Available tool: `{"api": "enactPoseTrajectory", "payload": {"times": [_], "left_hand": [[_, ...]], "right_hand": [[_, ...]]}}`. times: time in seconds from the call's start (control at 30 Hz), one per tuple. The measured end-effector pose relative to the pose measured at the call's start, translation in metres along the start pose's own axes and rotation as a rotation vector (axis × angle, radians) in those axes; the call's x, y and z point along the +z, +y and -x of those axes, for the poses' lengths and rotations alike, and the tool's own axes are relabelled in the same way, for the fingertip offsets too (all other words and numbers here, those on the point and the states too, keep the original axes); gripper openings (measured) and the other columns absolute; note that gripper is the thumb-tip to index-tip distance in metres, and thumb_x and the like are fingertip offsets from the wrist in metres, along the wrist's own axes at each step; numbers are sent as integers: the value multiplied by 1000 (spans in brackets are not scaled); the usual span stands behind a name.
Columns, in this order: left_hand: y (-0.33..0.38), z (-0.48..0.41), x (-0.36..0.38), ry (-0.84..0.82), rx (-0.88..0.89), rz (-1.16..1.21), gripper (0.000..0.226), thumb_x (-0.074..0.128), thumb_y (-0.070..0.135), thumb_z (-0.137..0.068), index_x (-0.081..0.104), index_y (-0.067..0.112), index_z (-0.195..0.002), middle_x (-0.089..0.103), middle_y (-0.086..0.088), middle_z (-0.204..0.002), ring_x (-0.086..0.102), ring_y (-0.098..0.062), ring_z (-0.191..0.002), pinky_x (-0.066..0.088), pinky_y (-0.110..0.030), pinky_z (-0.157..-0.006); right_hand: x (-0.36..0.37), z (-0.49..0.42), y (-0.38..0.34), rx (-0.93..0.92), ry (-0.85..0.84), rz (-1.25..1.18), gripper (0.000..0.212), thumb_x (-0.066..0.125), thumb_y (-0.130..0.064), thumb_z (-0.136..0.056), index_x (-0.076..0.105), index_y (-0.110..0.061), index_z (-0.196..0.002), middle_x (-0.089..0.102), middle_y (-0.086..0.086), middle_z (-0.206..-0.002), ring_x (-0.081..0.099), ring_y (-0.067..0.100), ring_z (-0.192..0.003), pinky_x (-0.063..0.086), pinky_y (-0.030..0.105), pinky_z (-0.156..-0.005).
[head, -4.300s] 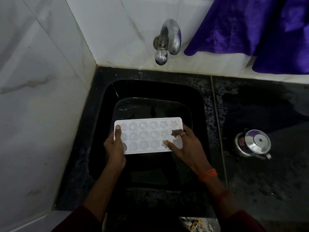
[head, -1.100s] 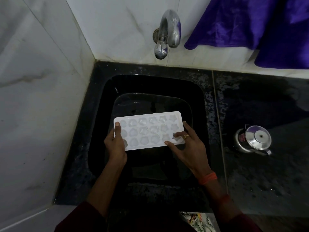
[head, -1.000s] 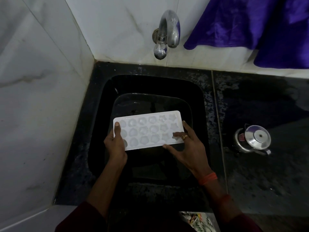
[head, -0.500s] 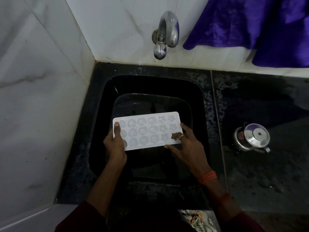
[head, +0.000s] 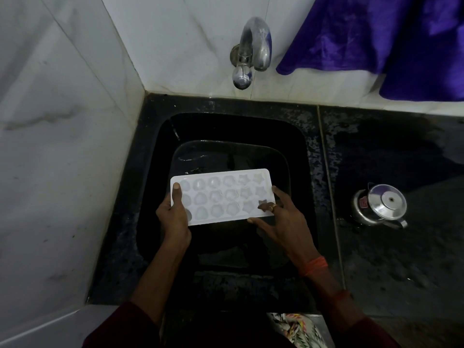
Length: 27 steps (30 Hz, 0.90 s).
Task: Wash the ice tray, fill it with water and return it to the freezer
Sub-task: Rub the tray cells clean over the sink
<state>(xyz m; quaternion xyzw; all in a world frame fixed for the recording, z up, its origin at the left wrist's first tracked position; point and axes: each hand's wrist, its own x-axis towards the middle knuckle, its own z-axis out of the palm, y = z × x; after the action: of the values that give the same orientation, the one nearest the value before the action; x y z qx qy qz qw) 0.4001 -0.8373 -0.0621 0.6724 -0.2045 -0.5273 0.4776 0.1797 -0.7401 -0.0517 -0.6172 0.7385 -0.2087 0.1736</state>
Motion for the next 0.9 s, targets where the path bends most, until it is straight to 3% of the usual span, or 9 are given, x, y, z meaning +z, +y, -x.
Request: {"api": "enactPoseTrajectory", "payload": {"times": [0.2, 0.43, 0.63, 0.8, 0.9], "left_hand": [[-1, -2, 0, 17, -13, -10, 38, 63, 42, -96, 72, 11, -115, 74, 2, -95, 71, -16, -86, 59, -30, -69], [-3, -1, 0, 11, -16, -8, 35, 63, 43, -95, 73, 13, -110, 69, 6, -83, 65, -11, -74, 56, -25, -63], [-4, -2, 2, 5, -14, -27, 23, 63, 44, -95, 73, 23, -90, 69, 8, -78, 65, -9, -70, 55, -26, -63], [-6, -4, 2, 6, -6, -36, 28, 63, 43, -96, 73, 17, -100, 71, 7, -81, 67, -11, -73, 56, -26, -63], [-6, -5, 2, 4, -14, -26, 28, 63, 43, -96, 73, 17, -101, 72, 6, -83, 68, -12, -76, 58, -29, -68]], "right_hand": [[-6, -2, -3, -20, 49, 63, 46, 79, -58, -68, 73, -21, -95, 55, 8, -143, 72, 27, -94, 62, 43, -71], [-5, 0, 0, -46, 87, 56, 45, 71, -64, -68, 68, -23, -89, 59, 6, -139, 74, 27, -86, 61, 42, -59], [-2, 2, 5, 4, 65, 62, 51, 81, -57, -65, 76, -18, -99, 60, 10, -137, 72, 27, -97, 63, 42, -69], [-1, 0, 6, 32, -25, 48, 55, 77, -57, -73, 74, -17, -111, 52, 4, -140, 68, 24, -104, 61, 44, -79], [-3, -2, 2, 48, -32, 16, 50, 76, -57, -73, 72, -21, -108, 50, -1, -134, 66, 20, -102, 60, 43, -80]]}}
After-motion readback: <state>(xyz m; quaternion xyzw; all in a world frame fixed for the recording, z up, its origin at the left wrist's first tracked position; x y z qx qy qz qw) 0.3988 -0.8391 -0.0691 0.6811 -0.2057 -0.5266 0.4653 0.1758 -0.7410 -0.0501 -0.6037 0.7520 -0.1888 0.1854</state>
